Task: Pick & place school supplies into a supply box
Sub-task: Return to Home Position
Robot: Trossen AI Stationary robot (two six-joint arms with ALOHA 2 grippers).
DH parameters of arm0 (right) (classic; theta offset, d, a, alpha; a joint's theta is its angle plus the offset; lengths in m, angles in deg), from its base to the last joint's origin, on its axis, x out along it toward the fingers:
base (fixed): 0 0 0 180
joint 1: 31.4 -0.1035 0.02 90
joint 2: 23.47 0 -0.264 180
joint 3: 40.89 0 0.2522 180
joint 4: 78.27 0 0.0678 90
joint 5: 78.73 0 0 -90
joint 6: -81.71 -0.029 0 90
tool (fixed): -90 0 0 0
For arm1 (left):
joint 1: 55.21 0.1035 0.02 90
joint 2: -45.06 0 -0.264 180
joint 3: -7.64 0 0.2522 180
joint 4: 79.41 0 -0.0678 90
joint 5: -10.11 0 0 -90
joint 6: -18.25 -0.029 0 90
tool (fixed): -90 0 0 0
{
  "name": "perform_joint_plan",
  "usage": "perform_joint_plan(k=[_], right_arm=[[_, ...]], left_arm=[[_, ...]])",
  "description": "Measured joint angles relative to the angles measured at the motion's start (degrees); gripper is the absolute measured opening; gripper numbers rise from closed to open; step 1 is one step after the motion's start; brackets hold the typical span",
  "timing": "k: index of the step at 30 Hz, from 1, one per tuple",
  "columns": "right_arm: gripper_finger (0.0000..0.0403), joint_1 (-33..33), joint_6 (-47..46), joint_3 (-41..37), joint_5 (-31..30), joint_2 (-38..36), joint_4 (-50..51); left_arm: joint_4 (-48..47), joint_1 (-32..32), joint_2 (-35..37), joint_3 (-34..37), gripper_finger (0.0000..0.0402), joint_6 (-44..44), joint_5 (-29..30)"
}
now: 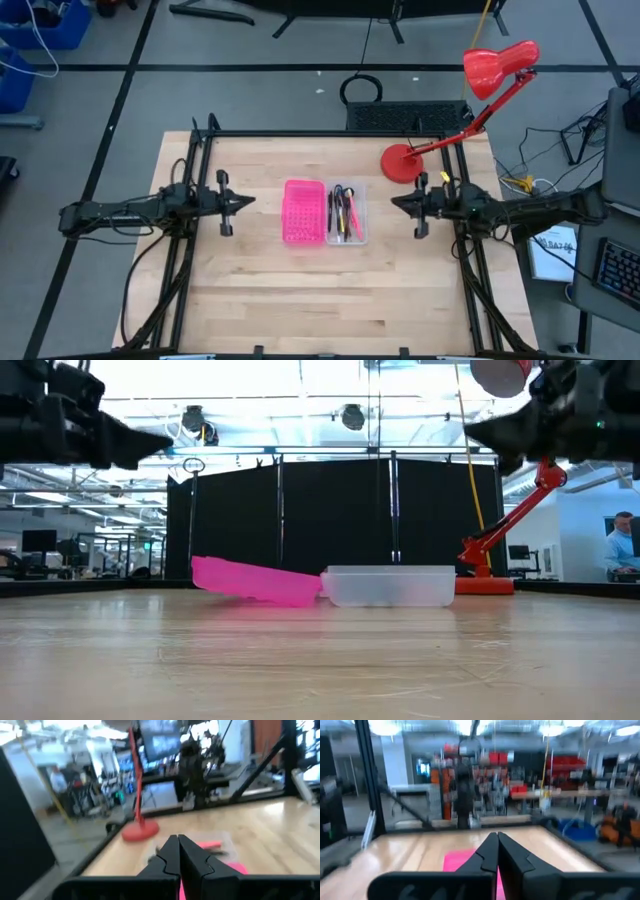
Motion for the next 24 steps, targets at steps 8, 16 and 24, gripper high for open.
perform_joint_plan(k=[8, 16, 24], right_arm=[[0.0, 0.46, 0.56, -1.94, -1.26, -12.21, 5.38], [0.0, 0.37, 0.2, -2.05, -1.59, -21.55, 16.0], [0.0, 0.35, 0.91, -2.14, -1.73, -27.21, 18.89]], left_arm=[[-1.9, 0.17, 0.21, 0.0, 0.0001, 1.32, 4.47], [-1.86, 0.17, 5.35, -0.02, 0.0001, -1.09, 9.37], [-8.2, 0.77, 14.28, -0.02, 0.0, -4.96, 3.66]])
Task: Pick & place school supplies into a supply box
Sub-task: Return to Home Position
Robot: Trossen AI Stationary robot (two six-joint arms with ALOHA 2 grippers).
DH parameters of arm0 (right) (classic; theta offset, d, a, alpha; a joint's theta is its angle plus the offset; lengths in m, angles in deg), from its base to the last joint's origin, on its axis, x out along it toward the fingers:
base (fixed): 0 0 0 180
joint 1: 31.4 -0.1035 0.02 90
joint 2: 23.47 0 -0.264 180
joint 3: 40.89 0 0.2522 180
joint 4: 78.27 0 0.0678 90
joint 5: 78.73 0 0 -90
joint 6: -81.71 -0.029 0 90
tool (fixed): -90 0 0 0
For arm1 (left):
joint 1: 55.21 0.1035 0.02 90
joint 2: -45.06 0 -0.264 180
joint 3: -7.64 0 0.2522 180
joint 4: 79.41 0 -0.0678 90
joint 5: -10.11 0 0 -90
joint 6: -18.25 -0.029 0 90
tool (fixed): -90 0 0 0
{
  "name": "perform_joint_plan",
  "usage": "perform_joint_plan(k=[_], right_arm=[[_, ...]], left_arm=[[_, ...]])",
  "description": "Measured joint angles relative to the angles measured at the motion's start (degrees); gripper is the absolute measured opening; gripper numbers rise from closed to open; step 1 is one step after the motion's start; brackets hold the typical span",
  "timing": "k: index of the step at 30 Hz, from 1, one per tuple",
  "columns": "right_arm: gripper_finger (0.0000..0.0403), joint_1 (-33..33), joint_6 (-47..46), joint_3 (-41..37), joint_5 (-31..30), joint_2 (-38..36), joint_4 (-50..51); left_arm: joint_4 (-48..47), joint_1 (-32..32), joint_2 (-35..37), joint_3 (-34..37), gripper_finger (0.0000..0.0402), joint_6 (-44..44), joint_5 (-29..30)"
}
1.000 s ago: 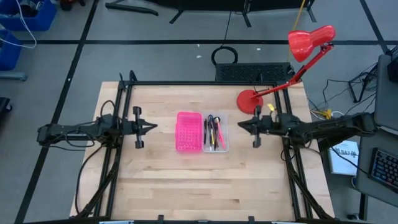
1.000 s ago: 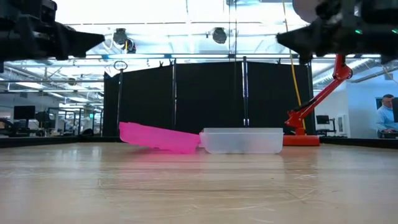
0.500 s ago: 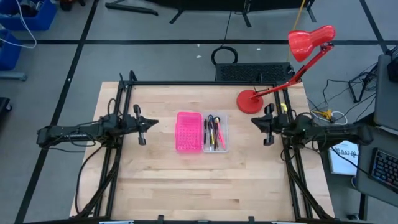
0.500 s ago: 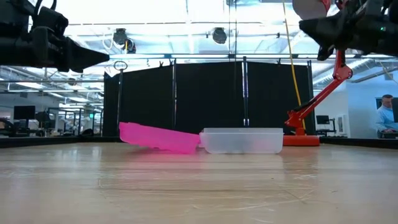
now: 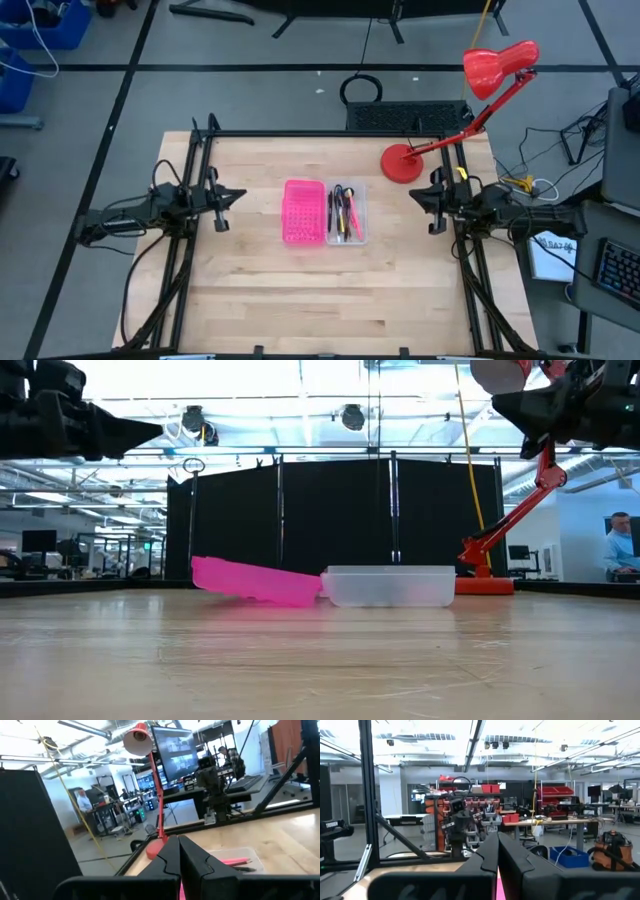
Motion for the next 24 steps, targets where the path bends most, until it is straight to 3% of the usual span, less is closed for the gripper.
perform_joint_plan(k=[7, 15, 24], right_arm=[[0.0, 0.0, -0.12, 0.0, -4.72, -0.86, 4.03], [0.0, -0.02, -0.37, -0.02, -4.42, -0.84, 10.66], [0.0, -0.02, -0.94, -0.02, -4.25, -0.86, 10.96]], left_arm=[[-3.6, 0.51, -0.24, -0.02, 0.0, 2.99, -2.88], [-8.08, 0.52, -0.29, -0.02, 0.0, 4.97, -2.47], [-8.07, 0.5, -0.31, -0.02, 0.0004, 8.15, -2.88]])
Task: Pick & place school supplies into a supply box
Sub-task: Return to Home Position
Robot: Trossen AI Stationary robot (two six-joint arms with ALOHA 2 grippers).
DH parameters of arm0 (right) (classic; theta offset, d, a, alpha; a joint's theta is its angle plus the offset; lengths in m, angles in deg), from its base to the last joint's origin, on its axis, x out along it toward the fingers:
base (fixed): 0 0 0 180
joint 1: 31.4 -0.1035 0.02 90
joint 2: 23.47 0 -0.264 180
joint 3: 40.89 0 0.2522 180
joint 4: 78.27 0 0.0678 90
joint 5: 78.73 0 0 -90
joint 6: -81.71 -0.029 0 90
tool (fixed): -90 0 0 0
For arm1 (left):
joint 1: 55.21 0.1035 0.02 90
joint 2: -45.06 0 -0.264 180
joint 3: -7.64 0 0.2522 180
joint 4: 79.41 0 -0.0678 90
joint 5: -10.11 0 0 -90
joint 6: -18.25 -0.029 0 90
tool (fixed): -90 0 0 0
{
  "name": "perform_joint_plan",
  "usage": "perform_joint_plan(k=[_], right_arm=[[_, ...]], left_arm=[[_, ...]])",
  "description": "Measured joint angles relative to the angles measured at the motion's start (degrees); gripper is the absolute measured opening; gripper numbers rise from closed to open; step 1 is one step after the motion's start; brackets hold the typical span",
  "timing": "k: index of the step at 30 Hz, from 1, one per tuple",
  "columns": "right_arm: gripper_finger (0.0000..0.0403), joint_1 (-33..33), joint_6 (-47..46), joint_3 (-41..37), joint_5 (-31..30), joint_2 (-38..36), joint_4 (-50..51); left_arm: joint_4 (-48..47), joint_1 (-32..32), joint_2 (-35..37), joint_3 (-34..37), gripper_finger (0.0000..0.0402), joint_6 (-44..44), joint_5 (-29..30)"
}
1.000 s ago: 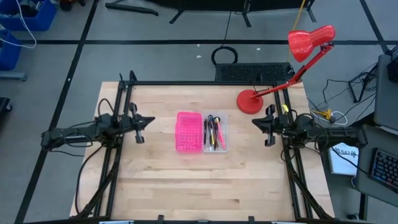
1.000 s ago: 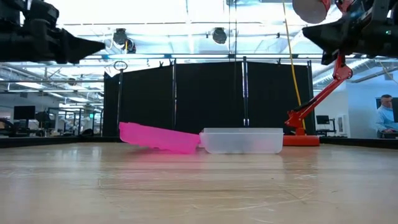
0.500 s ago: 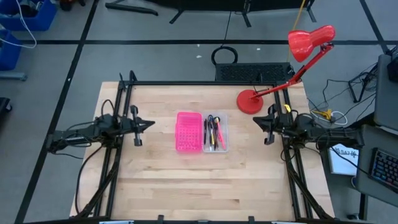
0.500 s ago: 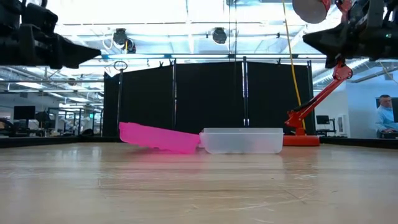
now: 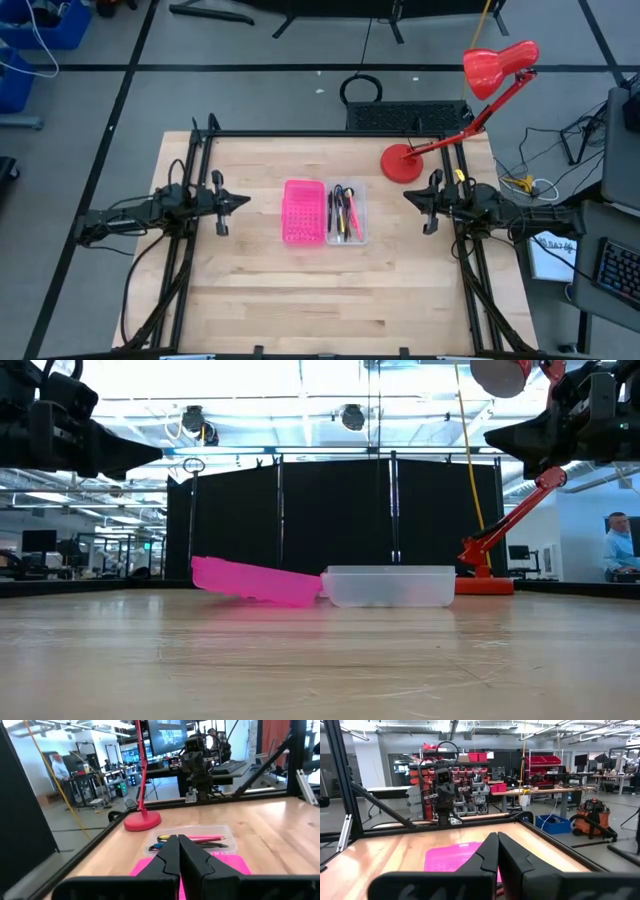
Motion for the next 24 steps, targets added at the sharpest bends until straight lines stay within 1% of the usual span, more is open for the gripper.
perform_joint_plan(k=[5, 10, 24], right_arm=[[0.0, 0.0, 0.08, -0.04, -0.04, 0.0, -0.79], [0.0, 0.0, -2.39, -0.04, -0.02, 0.0, -0.47], [0.0, 0.0, -2.56, -0.04, -0.04, 0.0, -0.38]], left_arm=[[-0.76, 0.0, 0.0, -0.07, 0.0006, 4.04, -0.02], [-0.78, 0.0, 0.0, -0.07, 0.0006, 3.64, 0.0], [-0.47, 0.0, 0.0, -0.04, 0.0007, 3.81, 0.02]])
